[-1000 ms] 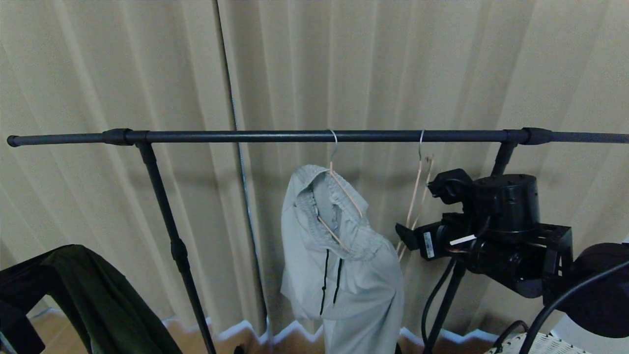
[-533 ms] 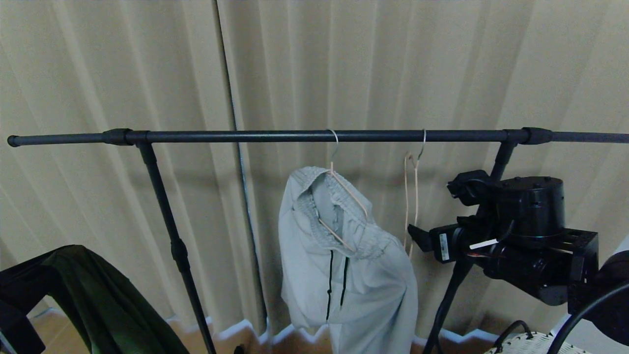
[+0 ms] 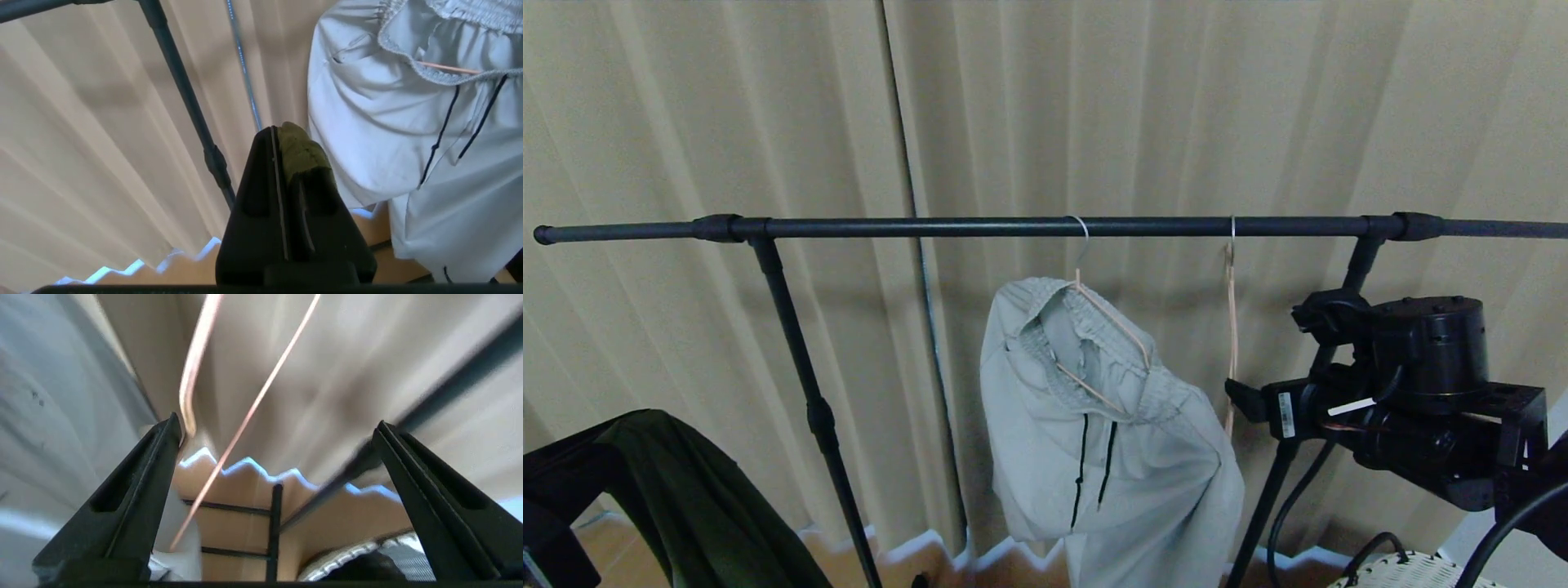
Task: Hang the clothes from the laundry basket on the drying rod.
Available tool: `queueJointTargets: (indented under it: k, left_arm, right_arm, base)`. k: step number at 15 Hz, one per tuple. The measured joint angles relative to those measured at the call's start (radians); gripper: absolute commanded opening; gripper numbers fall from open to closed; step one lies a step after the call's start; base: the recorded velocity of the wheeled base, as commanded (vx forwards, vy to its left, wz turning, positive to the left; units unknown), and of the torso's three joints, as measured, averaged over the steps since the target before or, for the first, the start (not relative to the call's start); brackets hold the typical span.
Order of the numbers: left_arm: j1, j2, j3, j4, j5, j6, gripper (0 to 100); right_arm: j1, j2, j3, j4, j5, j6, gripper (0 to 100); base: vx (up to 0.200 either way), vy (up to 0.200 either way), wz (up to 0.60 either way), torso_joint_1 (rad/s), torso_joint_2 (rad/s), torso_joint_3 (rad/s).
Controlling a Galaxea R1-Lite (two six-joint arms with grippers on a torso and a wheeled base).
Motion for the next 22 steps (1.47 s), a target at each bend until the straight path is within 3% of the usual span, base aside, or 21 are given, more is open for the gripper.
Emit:
queueJointTargets:
  k: [5, 9, 13, 19, 22]
  left_arm:
    - [-0.001, 0.000, 0.001, 0.001, 0.000, 0.001, 0]
    - [-0.003, 0.001, 0.003, 0.002, -0.001, 0.001, 0]
    - [-0.003, 0.001, 0.002, 0.002, -0.001, 0.001, 0]
    - [-0.003, 0.001, 0.001, 0.002, -0.001, 0.001, 0]
    - [-0.002, 0.001, 0.001, 0.002, -0.001, 0.001, 0]
  right_arm:
    - [-0.017, -0.015, 0.002, 0.007, 0.000, -0.002, 100]
    - [-0.077, -0.022, 0.006, 0.005, 0.009, -0.009, 100]
    - [-0.122, -0.023, 0.003, 0.000, 0.052, -0.005, 100]
    - [-0.053, -0.026, -0.003, -0.017, 0.064, 0.039, 100]
    - [-0.017, -0.048, -0.004, -0.040, 0.105, 0.045, 100]
  base:
    - [0.000, 0.000, 0.00, 0.000, 0.00, 0.000]
    - [0.000, 0.000, 0.00, 0.000, 0.00, 0.000]
    - [0.000, 0.000, 0.00, 0.000, 0.00, 0.000]
    - [0.000, 0.000, 0.00, 0.000, 0.00, 0.000]
    - [0.000, 0.000, 0.00, 0.000, 0.00, 0.000]
